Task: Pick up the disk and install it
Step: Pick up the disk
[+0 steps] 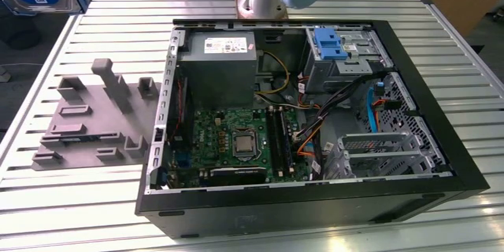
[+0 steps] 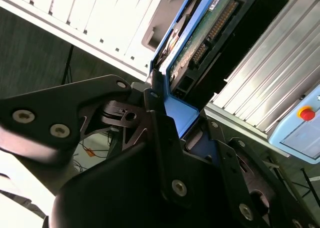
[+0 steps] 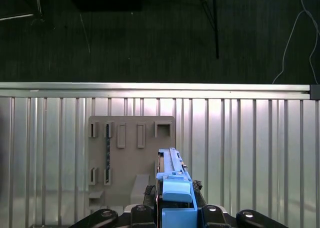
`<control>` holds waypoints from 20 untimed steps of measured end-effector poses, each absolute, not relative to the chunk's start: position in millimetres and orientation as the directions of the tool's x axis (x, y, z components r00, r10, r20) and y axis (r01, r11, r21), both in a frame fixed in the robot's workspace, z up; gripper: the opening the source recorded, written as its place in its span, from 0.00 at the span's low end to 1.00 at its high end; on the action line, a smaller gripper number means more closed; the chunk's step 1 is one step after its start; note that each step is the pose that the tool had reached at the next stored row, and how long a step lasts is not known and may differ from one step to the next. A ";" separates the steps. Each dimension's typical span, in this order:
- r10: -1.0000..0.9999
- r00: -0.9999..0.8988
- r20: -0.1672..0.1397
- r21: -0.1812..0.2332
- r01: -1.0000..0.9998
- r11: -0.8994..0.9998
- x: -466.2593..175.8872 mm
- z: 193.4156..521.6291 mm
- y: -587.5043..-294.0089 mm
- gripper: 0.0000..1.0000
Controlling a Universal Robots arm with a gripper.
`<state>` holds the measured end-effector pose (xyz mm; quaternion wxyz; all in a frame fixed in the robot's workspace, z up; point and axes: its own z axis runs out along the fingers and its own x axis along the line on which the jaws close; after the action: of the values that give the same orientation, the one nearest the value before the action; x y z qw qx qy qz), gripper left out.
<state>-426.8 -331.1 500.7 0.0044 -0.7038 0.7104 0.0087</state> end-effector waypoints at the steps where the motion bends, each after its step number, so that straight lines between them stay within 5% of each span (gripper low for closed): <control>1: -1.000 -0.009 -0.019 0.006 -1.000 0.009 -425.7 500.6 -331.1 0.36; 20: -1.000 -0.009 -0.019 0.006 -1.000 0.009 -399.6 500.6 -331.2 0.36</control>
<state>-399.6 -331.2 500.6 0.0045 -0.7037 0.7104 0.0086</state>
